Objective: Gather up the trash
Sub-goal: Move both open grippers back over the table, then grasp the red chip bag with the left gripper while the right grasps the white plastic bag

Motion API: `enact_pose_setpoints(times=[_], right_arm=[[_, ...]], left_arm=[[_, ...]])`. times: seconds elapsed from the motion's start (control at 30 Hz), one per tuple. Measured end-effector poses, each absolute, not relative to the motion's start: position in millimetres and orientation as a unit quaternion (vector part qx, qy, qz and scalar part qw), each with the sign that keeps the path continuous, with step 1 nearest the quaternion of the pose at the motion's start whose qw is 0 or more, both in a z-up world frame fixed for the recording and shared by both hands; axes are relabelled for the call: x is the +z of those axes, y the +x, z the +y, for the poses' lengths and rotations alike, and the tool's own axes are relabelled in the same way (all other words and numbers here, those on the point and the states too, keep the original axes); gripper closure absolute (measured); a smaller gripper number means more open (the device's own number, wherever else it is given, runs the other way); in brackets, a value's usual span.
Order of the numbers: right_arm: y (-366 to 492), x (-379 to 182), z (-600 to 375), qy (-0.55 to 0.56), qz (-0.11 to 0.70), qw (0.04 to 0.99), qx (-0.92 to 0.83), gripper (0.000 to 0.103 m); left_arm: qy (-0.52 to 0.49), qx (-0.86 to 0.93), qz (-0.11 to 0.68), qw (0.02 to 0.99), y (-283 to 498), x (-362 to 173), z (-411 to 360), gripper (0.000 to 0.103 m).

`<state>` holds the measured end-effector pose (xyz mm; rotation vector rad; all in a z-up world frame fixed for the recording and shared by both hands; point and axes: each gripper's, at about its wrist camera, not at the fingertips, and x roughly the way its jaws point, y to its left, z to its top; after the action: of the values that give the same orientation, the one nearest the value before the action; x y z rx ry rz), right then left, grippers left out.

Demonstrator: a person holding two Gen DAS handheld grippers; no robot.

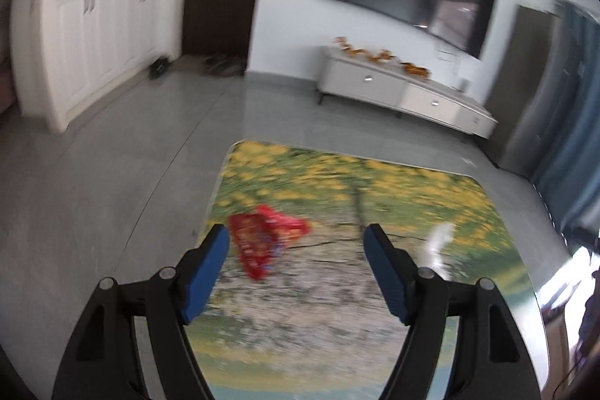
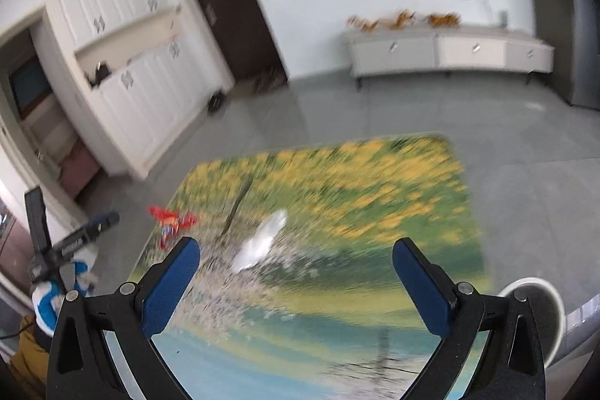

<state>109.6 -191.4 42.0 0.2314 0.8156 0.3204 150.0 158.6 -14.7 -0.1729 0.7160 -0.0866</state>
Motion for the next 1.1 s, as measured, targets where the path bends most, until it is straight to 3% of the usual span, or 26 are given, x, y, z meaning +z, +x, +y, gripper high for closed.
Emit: enact_pose_setpoints(times=[0.33,0.57,0.63,0.73,0.83,1.1], right_arm=[[172.0,-39.8,-118.4,0.102,0.491,0.847,0.178,0.000],[193.0,-70.8,-95.7,0.083,0.522,0.833,0.163,0.026],[196.8,-78.9,-91.3,0.079,0.526,0.831,0.163,0.041],[195.5,-83.8,-85.5,0.070,0.528,0.828,0.174,0.065],[188.2,-79.2,-83.4,0.055,0.518,0.834,0.183,0.069],[147.8,-30.3,-101.8,0.055,0.464,0.855,0.224,0.070]], left_arm=[[-0.073,-0.041,0.401,0.912,205.6,-66.4,155.9,0.030],[-0.073,-0.039,0.420,0.904,229.2,-88.5,153.9,0.034],[-0.078,-0.043,0.428,0.899,233.0,-94.1,153.8,0.057],[-0.085,-0.054,0.440,0.892,233.7,-101.5,152.9,0.077],[-0.086,-0.067,0.435,0.894,225.3,-98.4,148.3,0.084],[-0.084,-0.107,0.387,0.912,183.5,-47.9,121.1,0.087]])
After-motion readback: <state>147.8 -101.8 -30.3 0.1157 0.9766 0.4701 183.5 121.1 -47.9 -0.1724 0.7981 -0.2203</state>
